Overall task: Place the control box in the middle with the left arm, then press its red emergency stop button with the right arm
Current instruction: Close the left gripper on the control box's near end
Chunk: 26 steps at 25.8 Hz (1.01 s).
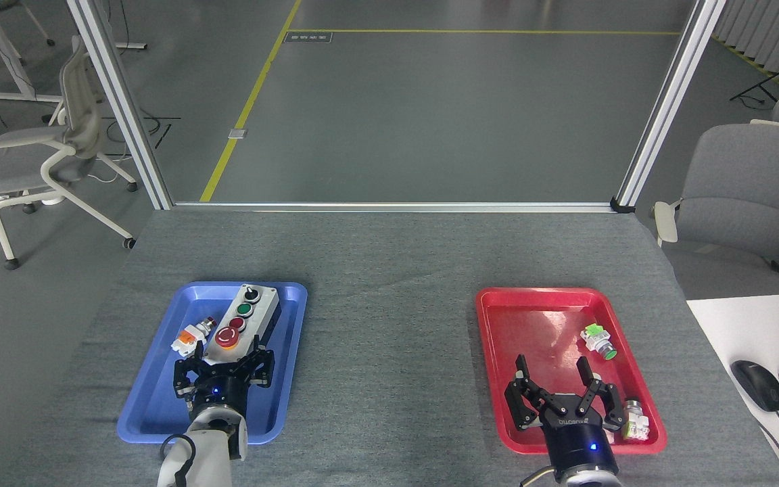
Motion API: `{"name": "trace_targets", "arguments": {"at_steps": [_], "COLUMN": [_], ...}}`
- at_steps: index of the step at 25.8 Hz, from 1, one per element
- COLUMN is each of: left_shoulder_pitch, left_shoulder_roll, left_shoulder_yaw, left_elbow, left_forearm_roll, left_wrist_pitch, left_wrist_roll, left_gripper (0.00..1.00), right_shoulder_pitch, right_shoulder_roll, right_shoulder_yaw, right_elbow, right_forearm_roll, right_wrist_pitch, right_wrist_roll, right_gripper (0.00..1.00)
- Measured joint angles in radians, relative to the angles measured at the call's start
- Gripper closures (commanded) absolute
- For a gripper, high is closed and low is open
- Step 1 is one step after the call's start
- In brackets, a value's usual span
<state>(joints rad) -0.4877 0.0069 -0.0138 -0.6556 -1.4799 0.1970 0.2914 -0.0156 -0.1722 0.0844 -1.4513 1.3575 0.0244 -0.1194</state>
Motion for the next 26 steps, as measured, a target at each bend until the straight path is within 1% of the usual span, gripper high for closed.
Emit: {"name": "trace_targets", "arguments": {"at_steps": [3, 11, 18, 20, 23, 26], "left_shoulder_pitch": [0.001, 0.000, -0.013, -0.015, -0.025, -0.033], "left_shoulder_roll": [0.000, -0.003, -0.010, -0.012, -0.010, -0.011], "left_shoulder_yaw": [0.000, -0.001, -0.007, -0.020, -0.036, -0.043], "left_elbow": [-0.005, 0.010, 0.067, 0.081, 0.095, 0.113], "left_forearm_roll": [0.003, 0.004, 0.003, 0.003, 0.003, 0.003], "left_wrist_pitch": [-0.031, -0.075, -0.086, -0.098, -0.094, -0.095], "left_wrist_roll": [0.015, 0.027, 0.032, -0.003, 0.017, 0.002], "left_gripper": [0.00, 0.00, 0.00, 0.00, 0.00, 0.00], "right_shoulder_pitch": [0.001, 0.006, 0.014, 0.014, 0.014, 0.017], "right_shoulder_roll": [0.000, -0.005, -0.008, -0.009, -0.008, -0.007], "right_shoulder_yaw": [0.000, 0.001, 0.002, 0.002, 0.002, 0.002], "right_elbow": [0.000, 0.001, 0.001, 0.001, 0.001, 0.001], "right_forearm_roll": [0.000, 0.000, -0.001, -0.001, -0.001, -0.001], "right_wrist_pitch": [0.000, 0.000, 0.000, 0.000, 0.000, 0.000], "right_wrist_roll": [0.000, -0.001, -0.015, -0.018, -0.019, -0.020], "right_gripper": [0.02, 0.02, 0.02, 0.02, 0.02, 0.02]}}
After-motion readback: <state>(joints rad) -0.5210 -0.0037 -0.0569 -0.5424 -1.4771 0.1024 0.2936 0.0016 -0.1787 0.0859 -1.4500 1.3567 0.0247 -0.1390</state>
